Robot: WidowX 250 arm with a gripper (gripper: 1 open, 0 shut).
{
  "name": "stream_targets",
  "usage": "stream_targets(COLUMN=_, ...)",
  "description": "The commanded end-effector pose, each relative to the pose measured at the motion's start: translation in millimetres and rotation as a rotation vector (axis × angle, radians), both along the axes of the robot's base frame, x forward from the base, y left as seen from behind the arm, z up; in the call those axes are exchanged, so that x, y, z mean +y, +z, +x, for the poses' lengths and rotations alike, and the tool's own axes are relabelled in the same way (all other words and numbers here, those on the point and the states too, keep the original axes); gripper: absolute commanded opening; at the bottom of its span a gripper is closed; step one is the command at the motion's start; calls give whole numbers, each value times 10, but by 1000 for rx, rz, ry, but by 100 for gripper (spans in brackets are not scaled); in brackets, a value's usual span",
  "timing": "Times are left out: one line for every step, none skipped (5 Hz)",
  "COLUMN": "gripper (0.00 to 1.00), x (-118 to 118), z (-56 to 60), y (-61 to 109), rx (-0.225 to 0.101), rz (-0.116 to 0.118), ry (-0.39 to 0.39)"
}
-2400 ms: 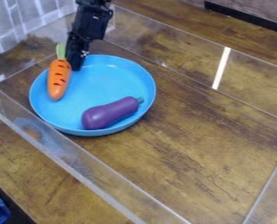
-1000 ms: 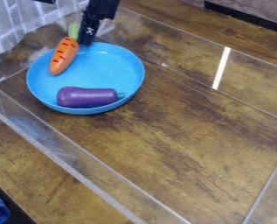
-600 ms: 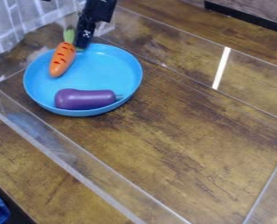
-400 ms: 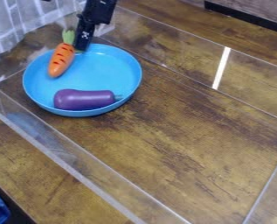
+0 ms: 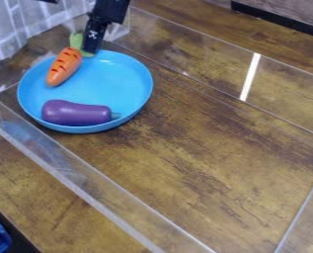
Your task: Remove the lemon from the blue tray and put it on the table
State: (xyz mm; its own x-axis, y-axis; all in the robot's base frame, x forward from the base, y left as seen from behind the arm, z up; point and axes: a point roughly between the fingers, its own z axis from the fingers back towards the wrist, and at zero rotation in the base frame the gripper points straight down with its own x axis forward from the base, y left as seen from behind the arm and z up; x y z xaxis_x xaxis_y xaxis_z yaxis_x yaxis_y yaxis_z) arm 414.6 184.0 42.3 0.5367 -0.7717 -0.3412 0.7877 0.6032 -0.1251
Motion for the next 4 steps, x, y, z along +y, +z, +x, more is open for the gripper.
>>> stream_targets(gripper=100, x=146, z=39, y=189, rx=-64, rz=30, ry=60)
stream_targets(gripper=100, x=173, z=86, y=75, rx=-53, rz=40, ry=92)
stream_targets(gripper=100, x=125, z=121, y=-2, rx=-45, rz=48, ry=113)
stream_targets(gripper=0, x=74, z=107, y=-11, rx=-43, rz=52, ry=138)
